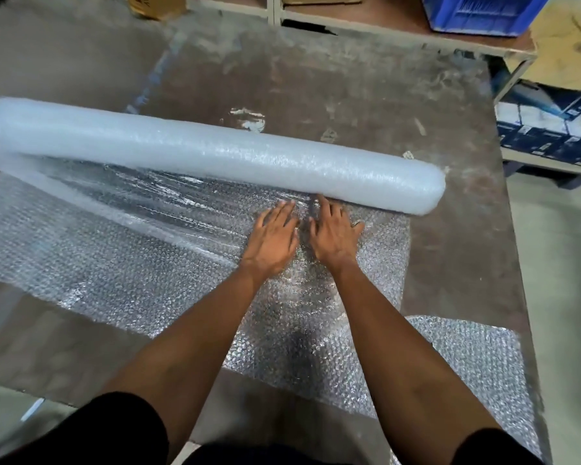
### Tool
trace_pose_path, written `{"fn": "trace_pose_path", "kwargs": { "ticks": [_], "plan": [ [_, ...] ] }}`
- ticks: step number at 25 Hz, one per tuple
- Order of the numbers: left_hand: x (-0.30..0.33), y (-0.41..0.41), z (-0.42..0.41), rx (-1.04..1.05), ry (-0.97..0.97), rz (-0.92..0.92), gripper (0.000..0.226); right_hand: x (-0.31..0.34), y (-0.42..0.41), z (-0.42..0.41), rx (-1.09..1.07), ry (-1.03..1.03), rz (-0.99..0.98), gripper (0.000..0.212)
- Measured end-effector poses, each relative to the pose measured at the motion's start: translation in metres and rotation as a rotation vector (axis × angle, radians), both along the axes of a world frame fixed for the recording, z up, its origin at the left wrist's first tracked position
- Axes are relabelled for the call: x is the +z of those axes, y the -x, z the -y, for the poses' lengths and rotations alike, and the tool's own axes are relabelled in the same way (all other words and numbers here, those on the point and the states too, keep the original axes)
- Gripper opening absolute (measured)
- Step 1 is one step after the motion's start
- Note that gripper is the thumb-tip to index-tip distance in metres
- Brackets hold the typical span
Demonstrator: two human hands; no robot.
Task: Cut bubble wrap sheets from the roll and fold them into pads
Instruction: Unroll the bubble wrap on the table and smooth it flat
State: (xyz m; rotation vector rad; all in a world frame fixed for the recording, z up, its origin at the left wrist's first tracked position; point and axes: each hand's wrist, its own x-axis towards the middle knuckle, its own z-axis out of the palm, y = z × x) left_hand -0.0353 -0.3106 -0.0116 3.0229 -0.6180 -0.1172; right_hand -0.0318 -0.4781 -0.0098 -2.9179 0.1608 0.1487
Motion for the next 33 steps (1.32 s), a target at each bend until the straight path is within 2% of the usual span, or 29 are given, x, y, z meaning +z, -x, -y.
{"fn": "trace_pose_path", "kwargs": {
  "ticks": [3, 6, 12, 14, 16, 18, 20, 23, 26, 29, 33],
  "plan": [
    [0.007, -0.024, 0.0, 0.14, -0.045, 0.028, 0.069, 0.003, -0.013, 0.003, 0.02, 0.047, 0.037, 0.072],
    [-0.002, -0.034, -0.008, 0.186, -0.097, -0.054, 0.085, 0.012, -0.029, 0.003, 0.029, 0.101, 0.032, 0.075],
    [-0.021, -0.021, -0.01, 0.232, -0.024, -0.165, 0.086, 0.02, -0.076, -0.001, -0.05, 0.026, 0.034, 0.083],
    [-0.019, -0.02, -0.008, 0.246, -0.025, -0.172, 0.089, 0.022, -0.09, -0.007, -0.052, -0.024, 0.046, 0.088],
    [-0.011, -0.027, -0.006, 0.25, -0.023, -0.152, 0.093, 0.02, -0.093, -0.014, -0.057, -0.033, 0.028, 0.085],
    [-0.004, -0.049, -0.005, 0.247, -0.015, -0.098, 0.088, 0.009, -0.093, -0.019, -0.06, -0.051, -0.001, 0.074],
    [0.002, -0.076, -0.004, 0.225, 0.002, -0.063, 0.073, 0.003, -0.094, -0.016, -0.069, -0.087, 0.001, 0.066],
    [0.005, -0.103, -0.009, 0.132, -0.065, -0.052, 0.052, -0.005, -0.102, -0.008, -0.051, 0.012, 0.038, 0.062],
    [-0.004, -0.109, -0.023, 0.063, -0.138, 0.013, 0.068, -0.006, -0.112, -0.003, -0.039, 0.099, 0.097, 0.059],
    [-0.021, -0.104, -0.035, 0.105, -0.062, -0.059, 0.079, 0.0, -0.134, -0.003, -0.07, 0.102, 0.102, 0.069],
    [-0.029, -0.093, -0.029, 0.192, 0.004, -0.086, 0.08, 0.002, -0.146, -0.022, -0.139, -0.074, 0.103, 0.083]
  ]
}}
